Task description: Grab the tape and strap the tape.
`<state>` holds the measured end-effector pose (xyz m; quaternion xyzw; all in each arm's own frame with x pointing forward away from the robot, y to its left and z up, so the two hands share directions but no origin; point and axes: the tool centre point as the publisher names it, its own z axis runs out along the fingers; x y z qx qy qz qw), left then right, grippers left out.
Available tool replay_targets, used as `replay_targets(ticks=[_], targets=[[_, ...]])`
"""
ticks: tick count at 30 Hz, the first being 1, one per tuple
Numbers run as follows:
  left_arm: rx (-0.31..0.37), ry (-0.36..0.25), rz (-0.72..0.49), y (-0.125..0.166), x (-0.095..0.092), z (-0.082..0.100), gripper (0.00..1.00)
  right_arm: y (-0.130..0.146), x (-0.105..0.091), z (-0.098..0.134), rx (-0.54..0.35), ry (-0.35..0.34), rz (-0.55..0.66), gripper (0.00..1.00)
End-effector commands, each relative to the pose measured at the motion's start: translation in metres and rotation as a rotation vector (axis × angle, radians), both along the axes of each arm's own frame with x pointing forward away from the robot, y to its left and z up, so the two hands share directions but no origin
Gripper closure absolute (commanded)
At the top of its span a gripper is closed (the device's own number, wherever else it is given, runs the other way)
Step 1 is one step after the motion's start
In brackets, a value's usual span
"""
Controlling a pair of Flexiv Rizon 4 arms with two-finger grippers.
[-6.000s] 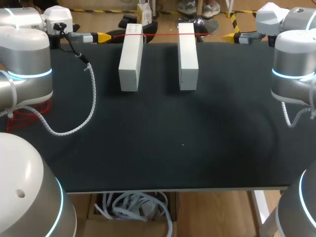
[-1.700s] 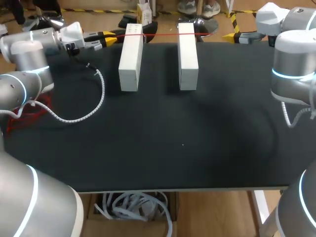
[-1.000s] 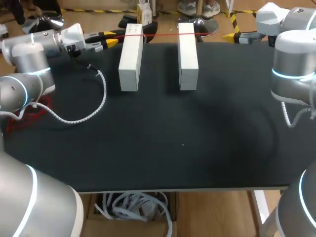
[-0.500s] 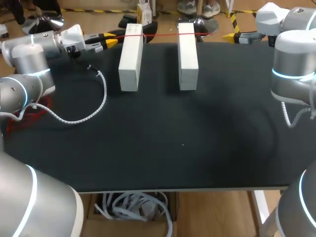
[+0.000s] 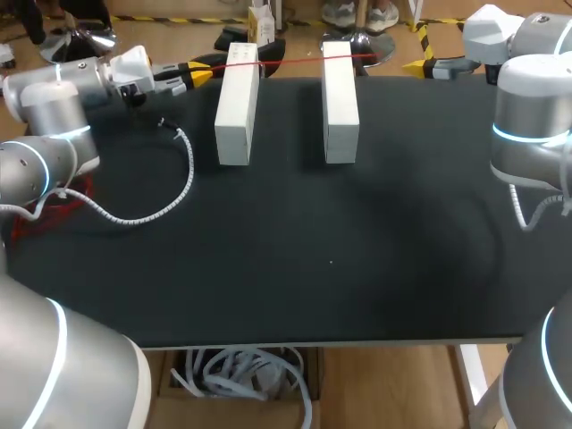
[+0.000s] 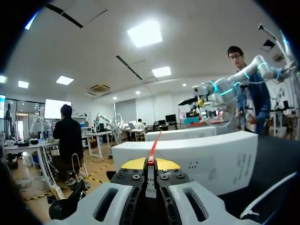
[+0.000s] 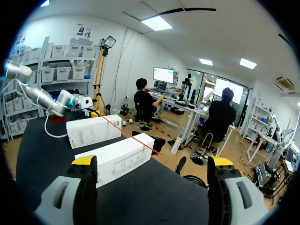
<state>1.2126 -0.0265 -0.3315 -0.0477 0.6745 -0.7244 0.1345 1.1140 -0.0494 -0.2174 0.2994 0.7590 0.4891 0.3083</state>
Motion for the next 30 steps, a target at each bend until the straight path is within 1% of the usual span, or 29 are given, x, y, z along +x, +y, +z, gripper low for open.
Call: replay_targets(ticks=[1,3,5,7,14,19,22,25,30], targets=[[0.074,-0.042,-0.713,0.002,0.005,-0.004,1.0,0.0,0.0,0.0,-0.001,0.002,0.001,0.0],[0.058,-0.038,-0.701,0.001,0.002,-0.001,1.0,0.0,0.0,0.0,-0.001,0.002,0.001,0.0],[0.042,-0.042,-0.699,-0.001,-0.003,0.006,1.0,0.0,0.0,0.0,-0.001,0.002,0.001,0.0],[0.023,-0.034,-0.686,-0.003,-0.01,0.014,1.0,0.0,0.0,0.0,-0.001,0.002,0.001,0.0],[-0.098,0.012,-0.614,-0.011,-0.041,0.055,1.0,0.0,0.0,0.0,-0.001,0.002,0.001,0.0],[-0.158,0.056,-0.573,-0.016,-0.065,0.081,1.0,0.0,0.0,0.0,-0.001,0.002,0.001,0.0],[-0.17,0.059,-0.542,-0.017,-0.075,0.096,1.0,0.0,0.0,0.0,-0.001,0.002,0.001,0.0],[-0.185,0.058,-0.485,-0.017,-0.084,0.112,1.0,0.0,0.0,0.0,-0.001,0.002,0.001,0.0],[-0.204,0.057,-0.391,-0.02,-0.1,0.133,1.0,0.0,0.0,0.0,-0.001,0.002,0.001,0.0]])
